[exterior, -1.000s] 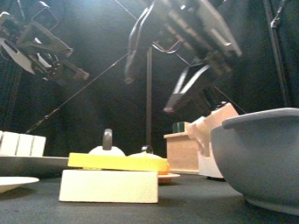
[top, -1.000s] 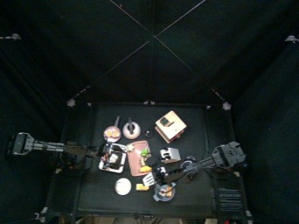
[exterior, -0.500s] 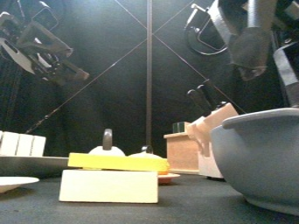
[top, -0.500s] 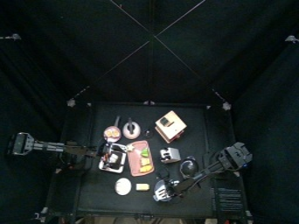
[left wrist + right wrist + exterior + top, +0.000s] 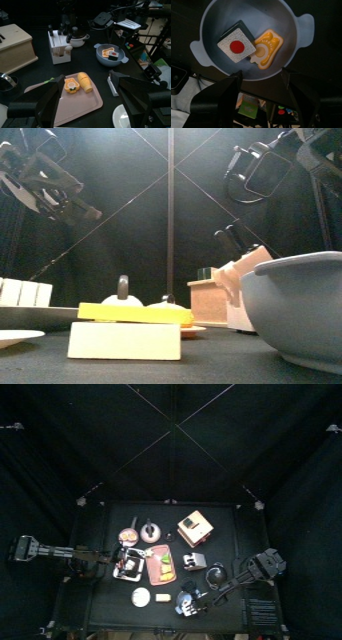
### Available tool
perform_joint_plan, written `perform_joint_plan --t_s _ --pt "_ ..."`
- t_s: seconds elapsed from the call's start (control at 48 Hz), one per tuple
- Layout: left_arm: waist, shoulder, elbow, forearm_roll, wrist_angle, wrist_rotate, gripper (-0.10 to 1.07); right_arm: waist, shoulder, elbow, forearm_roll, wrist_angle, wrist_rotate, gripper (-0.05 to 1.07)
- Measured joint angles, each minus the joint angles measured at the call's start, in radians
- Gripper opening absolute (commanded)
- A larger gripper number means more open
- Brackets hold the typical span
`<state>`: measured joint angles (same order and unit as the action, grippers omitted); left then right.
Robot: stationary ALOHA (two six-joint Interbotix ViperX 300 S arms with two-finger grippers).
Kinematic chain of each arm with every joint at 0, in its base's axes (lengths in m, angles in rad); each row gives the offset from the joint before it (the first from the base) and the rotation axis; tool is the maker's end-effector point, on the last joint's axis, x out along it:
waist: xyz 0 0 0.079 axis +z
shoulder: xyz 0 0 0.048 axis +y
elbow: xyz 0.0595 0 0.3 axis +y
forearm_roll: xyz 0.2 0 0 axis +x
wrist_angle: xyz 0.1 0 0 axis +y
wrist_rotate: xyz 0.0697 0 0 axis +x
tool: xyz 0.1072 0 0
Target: Grab squash half from bowl
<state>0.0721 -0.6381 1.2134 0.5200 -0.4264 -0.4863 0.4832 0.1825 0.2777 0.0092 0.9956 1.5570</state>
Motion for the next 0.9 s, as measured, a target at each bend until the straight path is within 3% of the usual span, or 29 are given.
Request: perform_joint_plan --t_s 0.896 --pt "0.000 0.002 0.000 0.000 0.000 0.000 1.03 -0.026 0.098 -0.034 -0.014 0.051 -0.041 0.93"
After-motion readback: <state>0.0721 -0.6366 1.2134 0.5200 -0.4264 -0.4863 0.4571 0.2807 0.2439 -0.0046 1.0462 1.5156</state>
